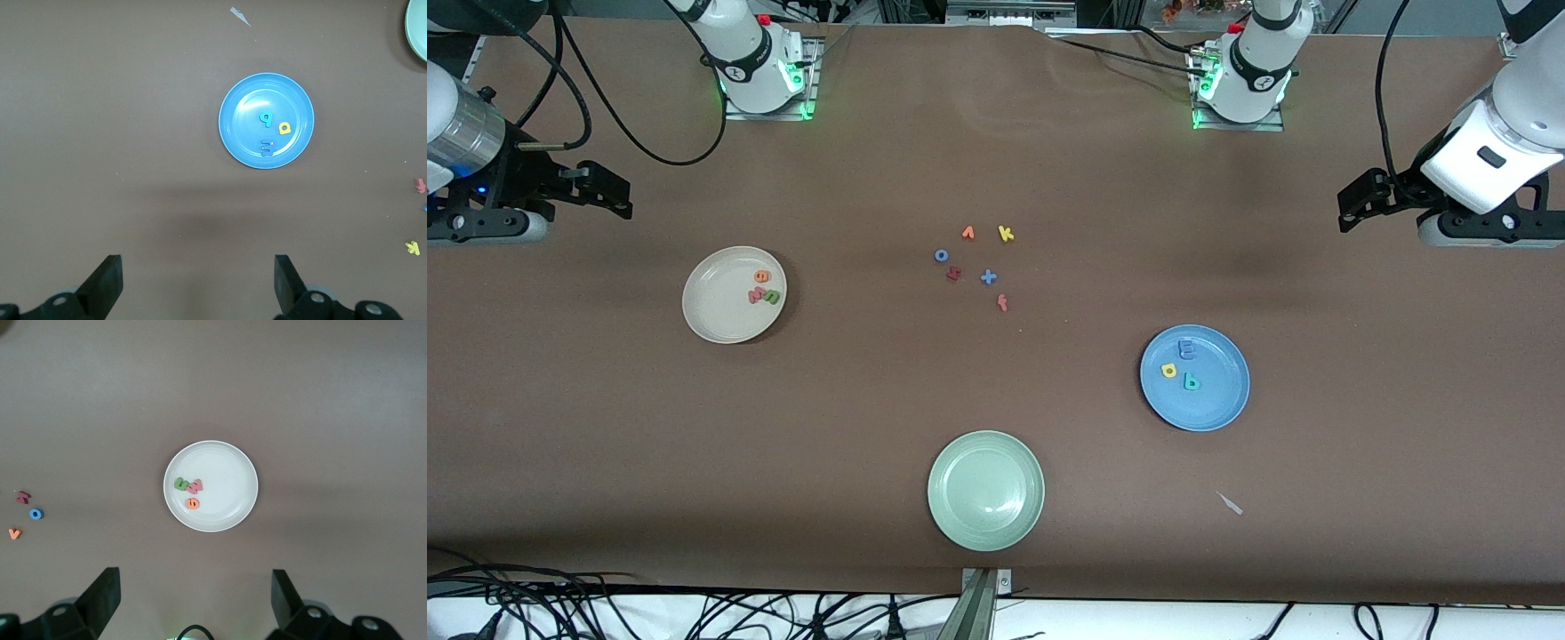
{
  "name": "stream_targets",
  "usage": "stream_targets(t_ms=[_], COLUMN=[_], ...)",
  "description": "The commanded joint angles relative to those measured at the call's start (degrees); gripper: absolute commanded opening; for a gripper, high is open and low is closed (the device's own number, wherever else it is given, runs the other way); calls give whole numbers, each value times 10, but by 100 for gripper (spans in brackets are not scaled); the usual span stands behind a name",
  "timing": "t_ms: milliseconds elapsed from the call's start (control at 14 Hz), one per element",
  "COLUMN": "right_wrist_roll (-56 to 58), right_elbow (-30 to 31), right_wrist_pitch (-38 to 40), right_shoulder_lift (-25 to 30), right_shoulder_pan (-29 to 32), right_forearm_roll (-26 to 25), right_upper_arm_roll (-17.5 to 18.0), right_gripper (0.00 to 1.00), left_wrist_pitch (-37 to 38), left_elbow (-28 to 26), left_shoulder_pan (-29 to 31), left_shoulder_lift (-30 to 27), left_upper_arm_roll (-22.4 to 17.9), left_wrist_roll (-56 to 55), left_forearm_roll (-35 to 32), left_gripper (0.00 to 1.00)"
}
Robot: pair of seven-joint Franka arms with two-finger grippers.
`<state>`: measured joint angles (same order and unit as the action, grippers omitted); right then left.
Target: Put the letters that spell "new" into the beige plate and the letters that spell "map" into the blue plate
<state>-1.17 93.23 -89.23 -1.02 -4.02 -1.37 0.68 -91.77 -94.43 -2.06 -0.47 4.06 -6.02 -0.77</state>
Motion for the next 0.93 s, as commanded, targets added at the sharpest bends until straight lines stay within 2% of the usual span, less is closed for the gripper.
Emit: stream_targets(t_ms=[0, 855], right_wrist_roll=[-6, -5], right_elbow=[11, 12], right_wrist_pitch=[-13, -16], right_shoulder_lift=[13, 15], right_shoulder_pan=[10, 9], right_forearm_roll=[5, 11], right_upper_arm_roll=[11, 11], right_gripper=[100, 100], left_wrist_pitch=[15, 15], left_elbow=[20, 25], left_shoulder_pan=[1, -5], left_shoulder_lift=[8, 9], left_upper_arm_roll=[0, 2], left_wrist_roll=[-1, -3], left_forearm_roll=[8, 8], left_gripper=[100, 100])
